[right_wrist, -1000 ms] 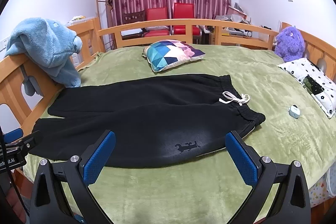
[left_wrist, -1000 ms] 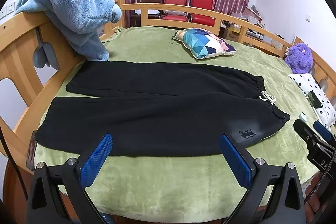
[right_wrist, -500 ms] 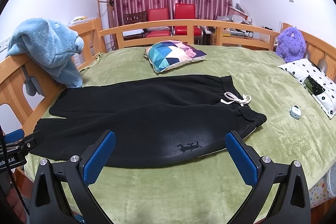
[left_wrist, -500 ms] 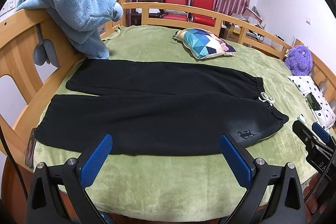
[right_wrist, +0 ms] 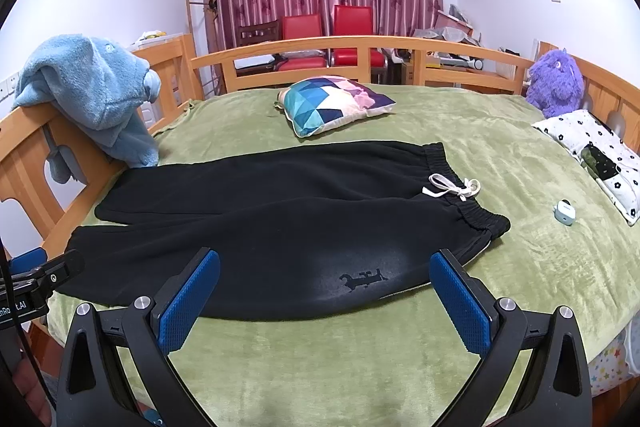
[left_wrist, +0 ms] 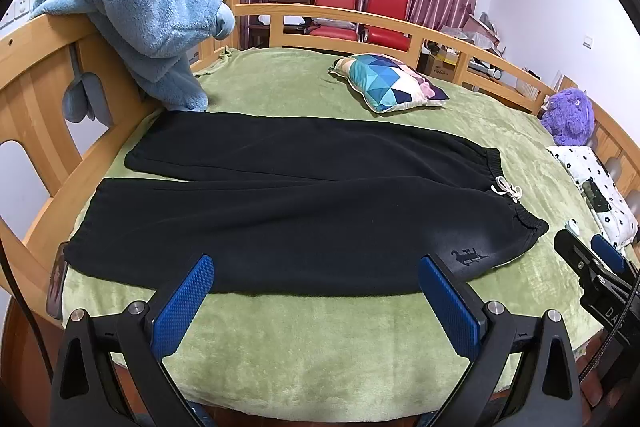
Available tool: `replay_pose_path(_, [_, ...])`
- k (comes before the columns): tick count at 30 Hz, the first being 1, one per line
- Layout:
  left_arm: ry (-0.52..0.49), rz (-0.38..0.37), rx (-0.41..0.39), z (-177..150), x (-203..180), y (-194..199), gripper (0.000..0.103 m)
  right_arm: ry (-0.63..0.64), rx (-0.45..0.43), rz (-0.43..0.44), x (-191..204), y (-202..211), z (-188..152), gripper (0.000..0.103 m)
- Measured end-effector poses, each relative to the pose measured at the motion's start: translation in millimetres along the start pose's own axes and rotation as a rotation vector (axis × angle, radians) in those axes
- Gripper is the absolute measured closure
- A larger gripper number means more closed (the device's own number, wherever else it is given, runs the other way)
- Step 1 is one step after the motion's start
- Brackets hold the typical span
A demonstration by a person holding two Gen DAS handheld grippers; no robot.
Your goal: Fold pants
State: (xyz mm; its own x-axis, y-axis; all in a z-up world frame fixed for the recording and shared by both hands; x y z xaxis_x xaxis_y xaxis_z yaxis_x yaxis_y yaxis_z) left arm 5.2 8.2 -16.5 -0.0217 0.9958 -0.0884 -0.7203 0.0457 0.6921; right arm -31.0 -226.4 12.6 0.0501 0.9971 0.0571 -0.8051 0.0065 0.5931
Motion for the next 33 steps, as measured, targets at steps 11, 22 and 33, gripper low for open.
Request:
replay_pose_path(11, [0.003,-0.003,0.002,0.7,0.7,0.8,0.000,-0.009,0.005,0.000,-2.4,-0.6,-0.2,0.000])
replay_pose_path(22, [0.003,-0.004,0.001,0.6,0.4,1.1,0.000,-0.005,0.010,0.003,-6.1,-0.6,-2.2,0.000])
replay_pose_path(33, [0.004,-0.005,-0.001,1.1,1.5,0.9,0.000,0.001,0.005,0.001,-4.1,1.0,-2.5,0.000])
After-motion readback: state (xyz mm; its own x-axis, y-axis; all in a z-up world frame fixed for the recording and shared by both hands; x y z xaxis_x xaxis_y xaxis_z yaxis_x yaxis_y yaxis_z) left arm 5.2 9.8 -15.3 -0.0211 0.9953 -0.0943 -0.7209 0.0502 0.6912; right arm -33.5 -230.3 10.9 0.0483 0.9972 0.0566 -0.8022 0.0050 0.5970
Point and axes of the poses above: each gripper's, at about its wrist camera, not at the fingertips, and y roughly against the way its jaws point, x to its left, z to its top, the point moved 2 cm from there along -y, roughly the way its jaws point
